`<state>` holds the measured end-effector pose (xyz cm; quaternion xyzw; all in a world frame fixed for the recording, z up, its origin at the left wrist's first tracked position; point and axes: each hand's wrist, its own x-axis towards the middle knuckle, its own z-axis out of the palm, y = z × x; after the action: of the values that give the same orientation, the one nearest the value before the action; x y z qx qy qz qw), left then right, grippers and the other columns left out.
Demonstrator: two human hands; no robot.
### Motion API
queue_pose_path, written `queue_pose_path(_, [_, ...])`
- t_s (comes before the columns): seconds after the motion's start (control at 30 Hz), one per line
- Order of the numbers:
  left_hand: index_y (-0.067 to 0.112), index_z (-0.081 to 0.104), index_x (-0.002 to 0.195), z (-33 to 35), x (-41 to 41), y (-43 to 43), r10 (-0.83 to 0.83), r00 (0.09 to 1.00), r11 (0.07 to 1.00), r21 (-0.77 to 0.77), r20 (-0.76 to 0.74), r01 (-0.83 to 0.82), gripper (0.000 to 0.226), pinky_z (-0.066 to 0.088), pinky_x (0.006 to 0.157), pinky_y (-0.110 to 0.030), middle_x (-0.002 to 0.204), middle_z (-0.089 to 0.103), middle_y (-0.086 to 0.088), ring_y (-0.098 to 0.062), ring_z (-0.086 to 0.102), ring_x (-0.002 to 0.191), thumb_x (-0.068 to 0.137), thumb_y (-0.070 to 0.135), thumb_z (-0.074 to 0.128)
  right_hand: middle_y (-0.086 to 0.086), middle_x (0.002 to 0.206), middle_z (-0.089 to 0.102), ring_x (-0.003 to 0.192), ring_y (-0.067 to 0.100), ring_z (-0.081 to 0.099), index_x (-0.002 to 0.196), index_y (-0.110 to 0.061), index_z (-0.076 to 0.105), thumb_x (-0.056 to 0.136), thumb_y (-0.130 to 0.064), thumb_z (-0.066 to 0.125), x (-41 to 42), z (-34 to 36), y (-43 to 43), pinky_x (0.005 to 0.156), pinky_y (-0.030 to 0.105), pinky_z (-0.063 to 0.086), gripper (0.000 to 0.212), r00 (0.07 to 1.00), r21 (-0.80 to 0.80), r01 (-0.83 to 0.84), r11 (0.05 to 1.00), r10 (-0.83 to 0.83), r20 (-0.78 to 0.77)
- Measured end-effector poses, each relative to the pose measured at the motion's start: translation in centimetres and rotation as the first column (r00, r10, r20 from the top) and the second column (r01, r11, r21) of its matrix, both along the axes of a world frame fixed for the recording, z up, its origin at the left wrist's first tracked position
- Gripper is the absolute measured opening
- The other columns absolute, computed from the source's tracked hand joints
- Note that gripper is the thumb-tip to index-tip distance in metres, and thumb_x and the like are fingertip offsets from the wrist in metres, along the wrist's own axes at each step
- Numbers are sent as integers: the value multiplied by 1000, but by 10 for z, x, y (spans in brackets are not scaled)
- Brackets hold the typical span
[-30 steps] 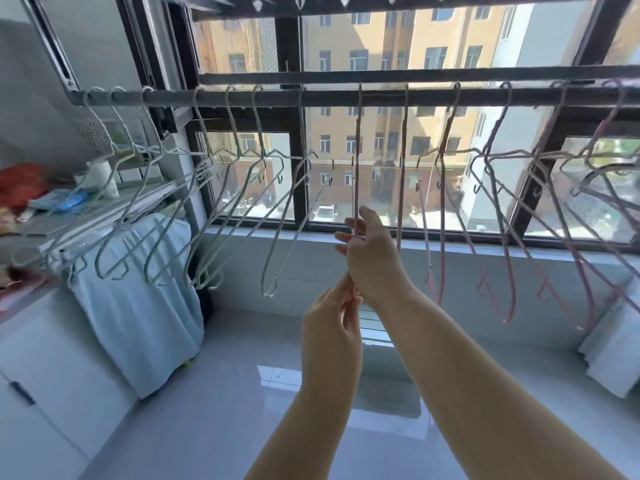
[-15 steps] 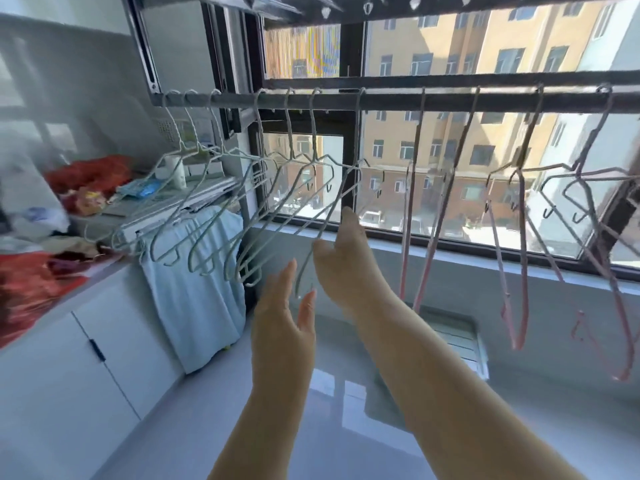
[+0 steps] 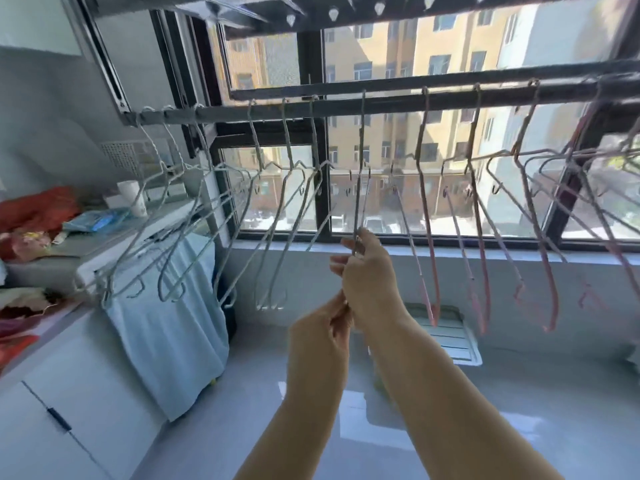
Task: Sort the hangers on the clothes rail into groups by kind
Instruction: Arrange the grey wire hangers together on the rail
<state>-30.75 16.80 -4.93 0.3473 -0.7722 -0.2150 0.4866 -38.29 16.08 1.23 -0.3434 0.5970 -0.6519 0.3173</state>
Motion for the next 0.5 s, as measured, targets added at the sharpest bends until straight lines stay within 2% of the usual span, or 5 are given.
queue_pose_path(0.03, [3,70,85,0,0,-2,-21,1000,1000,8,-3,21,11,30,51,1,54,60,6,16,43,48,83,1,59,-3,90,49,67,6,50,137,-7,34,86,15,23,0,0,-1,71,27,50,57,1000,0,21,1000,-21,19])
queue_pose_path(0.13, [10,71,98,-1,-1,-8,-73,997,997,11,-31,73,20,33,59,5,77,71,5,28,46,60,83,3,59,-5,99,47,68,6,52,141,-11,31,84,17,24,1,1,-3,64,19,45,63,996,-30,70,997,-68,60])
queue_pose_path(0.2, [13,70,101,-3,-1,-11,-99,994,995,9,-40,99,21,34,61,4,81,70,10,26,49,63,84,6,59,-9,92,47,67,6,53,141,-12,33,85,16,24,3,1,-3,62,19,44,63,994,-31,99,995,-98,57])
queue_pose_path(0.37, [16,70,102,-8,2,-15,-141,989,990,5,-41,142,21,34,58,1,78,73,4,14,53,59,85,10,59,-10,78,49,64,6,52,139,-11,35,86,13,25,6,0,-1,64,23,44,59,989,-23,146,989,-145,36])
queue_pose_path(0.5, [20,68,107,-10,5,-17,-140,989,990,31,-44,141,24,38,64,1,88,73,9,13,59,74,84,13,60,-11,82,51,68,7,53,139,-14,34,87,12,24,11,1,0,84,37,51,60,986,-3,164,987,-164,-15])
